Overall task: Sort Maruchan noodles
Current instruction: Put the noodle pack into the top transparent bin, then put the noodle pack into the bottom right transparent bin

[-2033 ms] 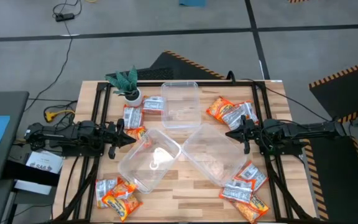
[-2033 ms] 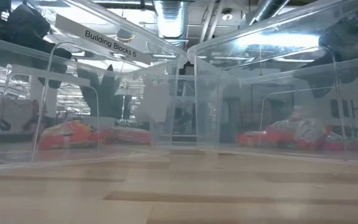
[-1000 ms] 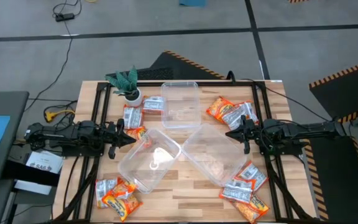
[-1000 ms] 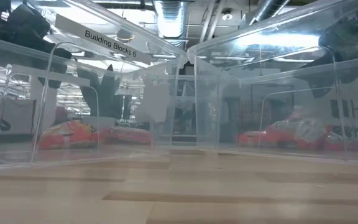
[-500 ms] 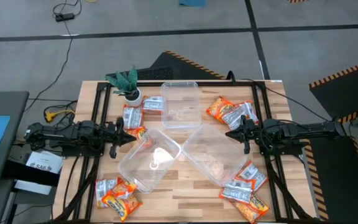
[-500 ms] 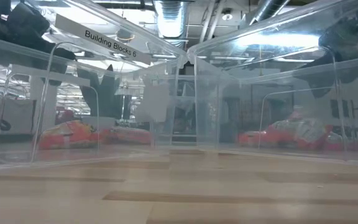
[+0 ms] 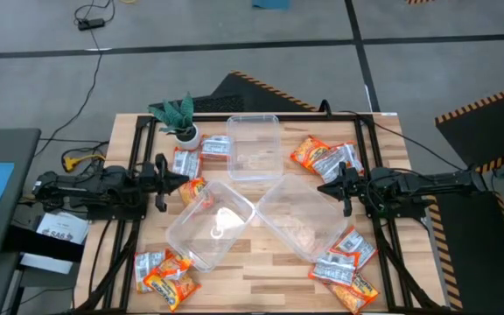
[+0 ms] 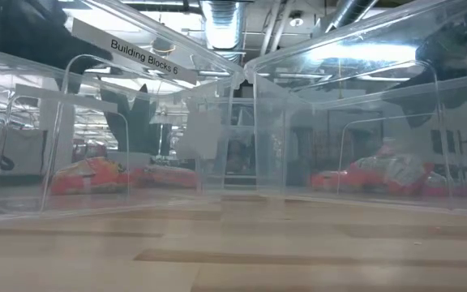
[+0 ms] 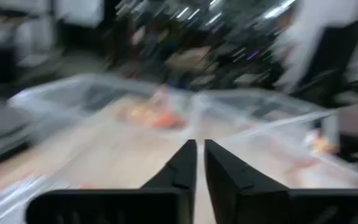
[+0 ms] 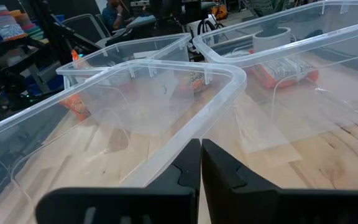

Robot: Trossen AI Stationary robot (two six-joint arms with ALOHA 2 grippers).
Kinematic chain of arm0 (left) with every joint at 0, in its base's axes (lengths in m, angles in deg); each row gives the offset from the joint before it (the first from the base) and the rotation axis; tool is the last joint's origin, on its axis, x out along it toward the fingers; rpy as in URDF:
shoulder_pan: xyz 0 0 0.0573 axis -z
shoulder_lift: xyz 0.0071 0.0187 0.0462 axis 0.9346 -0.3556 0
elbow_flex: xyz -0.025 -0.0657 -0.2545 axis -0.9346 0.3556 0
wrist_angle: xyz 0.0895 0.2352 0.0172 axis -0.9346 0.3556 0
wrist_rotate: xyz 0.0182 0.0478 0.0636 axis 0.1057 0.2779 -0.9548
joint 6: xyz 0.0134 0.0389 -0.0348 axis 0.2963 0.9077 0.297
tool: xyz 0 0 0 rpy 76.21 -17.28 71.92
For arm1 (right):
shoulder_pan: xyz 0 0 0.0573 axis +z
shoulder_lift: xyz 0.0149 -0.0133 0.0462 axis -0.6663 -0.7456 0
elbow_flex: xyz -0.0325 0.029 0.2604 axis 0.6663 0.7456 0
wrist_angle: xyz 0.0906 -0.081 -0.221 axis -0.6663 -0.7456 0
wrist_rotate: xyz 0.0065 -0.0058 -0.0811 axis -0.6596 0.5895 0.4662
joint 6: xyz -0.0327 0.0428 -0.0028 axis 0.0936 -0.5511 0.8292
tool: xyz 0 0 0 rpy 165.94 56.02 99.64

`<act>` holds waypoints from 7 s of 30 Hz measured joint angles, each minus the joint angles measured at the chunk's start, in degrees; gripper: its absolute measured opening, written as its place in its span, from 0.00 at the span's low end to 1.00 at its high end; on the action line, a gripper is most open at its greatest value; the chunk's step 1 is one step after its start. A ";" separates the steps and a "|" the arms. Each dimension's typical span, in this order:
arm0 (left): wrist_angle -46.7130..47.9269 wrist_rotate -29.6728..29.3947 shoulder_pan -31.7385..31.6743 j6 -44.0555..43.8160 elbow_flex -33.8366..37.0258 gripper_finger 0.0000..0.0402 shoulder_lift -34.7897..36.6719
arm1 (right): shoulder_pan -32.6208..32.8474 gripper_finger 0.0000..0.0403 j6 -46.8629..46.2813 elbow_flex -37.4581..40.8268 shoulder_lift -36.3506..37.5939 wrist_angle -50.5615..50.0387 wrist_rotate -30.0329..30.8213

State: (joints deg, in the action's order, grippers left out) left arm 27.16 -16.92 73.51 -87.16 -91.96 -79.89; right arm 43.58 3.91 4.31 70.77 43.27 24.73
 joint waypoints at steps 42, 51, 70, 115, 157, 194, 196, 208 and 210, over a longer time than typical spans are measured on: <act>16.70 -0.76 -33.75 -22.01 -16.38 0.45 -63.50 | -0.01 0.09 0.00 0.00 0.00 -0.01 -0.01; 17.67 -0.54 -31.43 -18.37 -16.36 0.03 -60.39 | 0.00 0.09 0.00 0.01 0.00 -0.01 0.00; 22.15 -1.71 -23.12 -17.31 -16.21 0.00 -33.23 | -0.01 0.09 0.00 0.01 0.00 -0.01 0.01; -33.46 17.66 -23.02 15.93 -38.68 0.03 -78.64 | 0.00 0.09 0.00 0.01 0.00 0.00 0.01; -17.84 25.84 -24.27 10.95 -45.40 0.54 -72.18 | 0.00 0.09 0.00 -0.01 0.00 0.01 0.01; -41.11 35.78 -19.02 9.24 -3.37 0.54 -35.87 | 0.01 0.09 0.00 0.01 0.00 -0.01 0.13; -42.17 35.78 -19.02 9.38 -3.37 0.54 -35.87 | -0.01 0.09 0.00 0.01 0.00 0.01 0.13; -43.05 36.28 -19.06 7.54 -3.38 0.54 -35.89 | -0.05 0.09 1.58 0.20 0.02 18.37 5.58; -43.05 36.27 -19.06 7.54 -3.38 0.54 -35.89 | -0.05 0.09 3.94 0.12 0.02 24.60 8.20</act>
State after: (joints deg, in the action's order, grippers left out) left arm -15.89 19.34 54.45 -79.62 -95.34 -115.77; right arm 43.52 7.85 4.42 70.79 67.87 32.92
